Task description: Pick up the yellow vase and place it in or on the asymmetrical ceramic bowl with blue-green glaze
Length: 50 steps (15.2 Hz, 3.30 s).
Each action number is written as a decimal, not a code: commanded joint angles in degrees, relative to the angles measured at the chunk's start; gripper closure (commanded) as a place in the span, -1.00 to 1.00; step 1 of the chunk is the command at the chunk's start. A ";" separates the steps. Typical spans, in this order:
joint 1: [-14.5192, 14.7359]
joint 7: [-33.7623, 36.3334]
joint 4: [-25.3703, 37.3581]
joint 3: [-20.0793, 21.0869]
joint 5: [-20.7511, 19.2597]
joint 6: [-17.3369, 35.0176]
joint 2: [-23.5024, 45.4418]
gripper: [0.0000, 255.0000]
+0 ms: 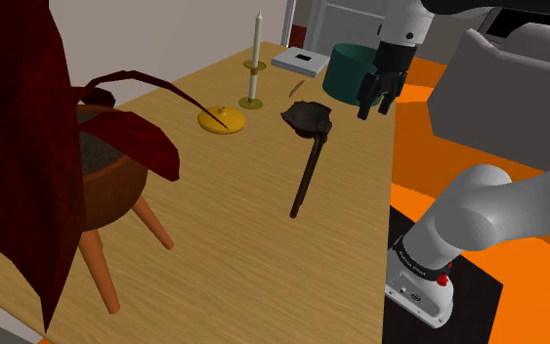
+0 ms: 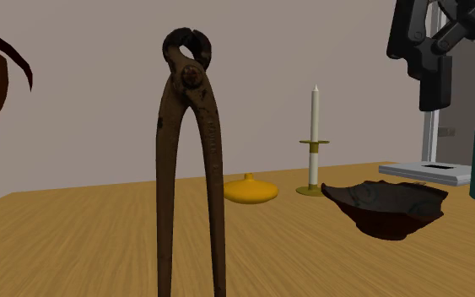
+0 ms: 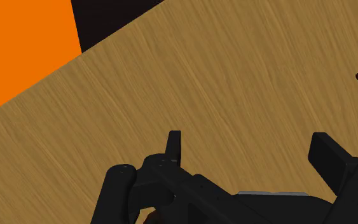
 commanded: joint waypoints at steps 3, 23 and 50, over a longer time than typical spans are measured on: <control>0.58 1.00 1.26 1.11 0.65 3.06 3.72 -1.00; 4.22 11.65 29.68 9.61 -1.42 20.41 44.00 -1.00; 8.59 17.38 59.41 10.47 -8.16 21.51 72.54 -1.00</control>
